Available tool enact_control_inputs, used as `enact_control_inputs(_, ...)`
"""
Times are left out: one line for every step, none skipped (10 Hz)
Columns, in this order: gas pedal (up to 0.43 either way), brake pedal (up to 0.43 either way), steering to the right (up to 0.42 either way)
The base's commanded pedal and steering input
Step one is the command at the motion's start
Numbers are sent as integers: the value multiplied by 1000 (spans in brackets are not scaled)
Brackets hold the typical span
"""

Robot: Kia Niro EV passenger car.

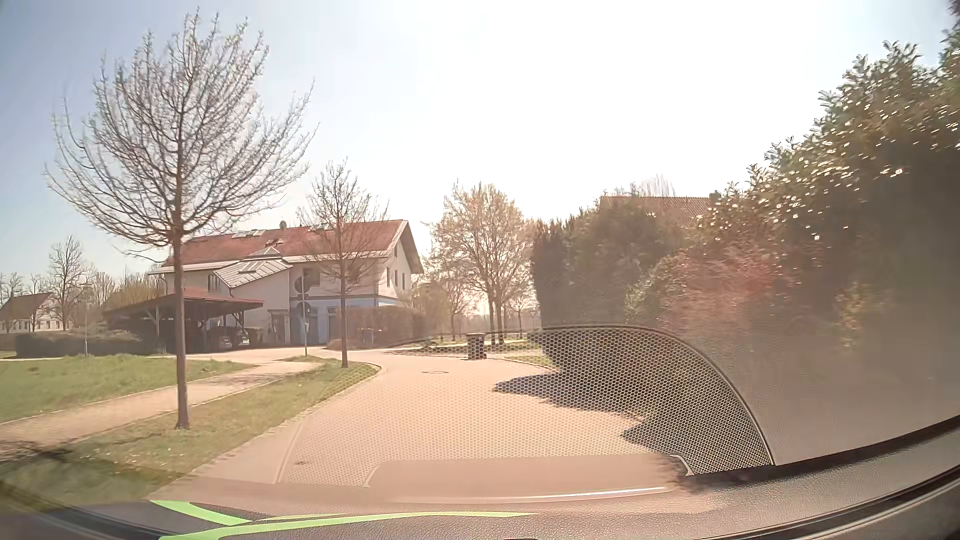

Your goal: Follow the waypoints while adhering to traffic rules and regulations

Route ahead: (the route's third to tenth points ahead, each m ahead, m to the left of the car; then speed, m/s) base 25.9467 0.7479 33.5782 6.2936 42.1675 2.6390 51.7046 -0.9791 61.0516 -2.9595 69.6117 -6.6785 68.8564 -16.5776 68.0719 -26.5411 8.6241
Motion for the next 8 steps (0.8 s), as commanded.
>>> enact_control_inputs(0, 0, -4)
enact_control_inputs(0, 24, -7)
enact_control_inputs(0, 91, -10)
enact_control_inputs(0, 110, -11)
enact_control_inputs(0, 116, -12)
enact_control_inputs(0, 122, -15)
enact_control_inputs(0, 128, -20)
enact_control_inputs(0, 134, -25)
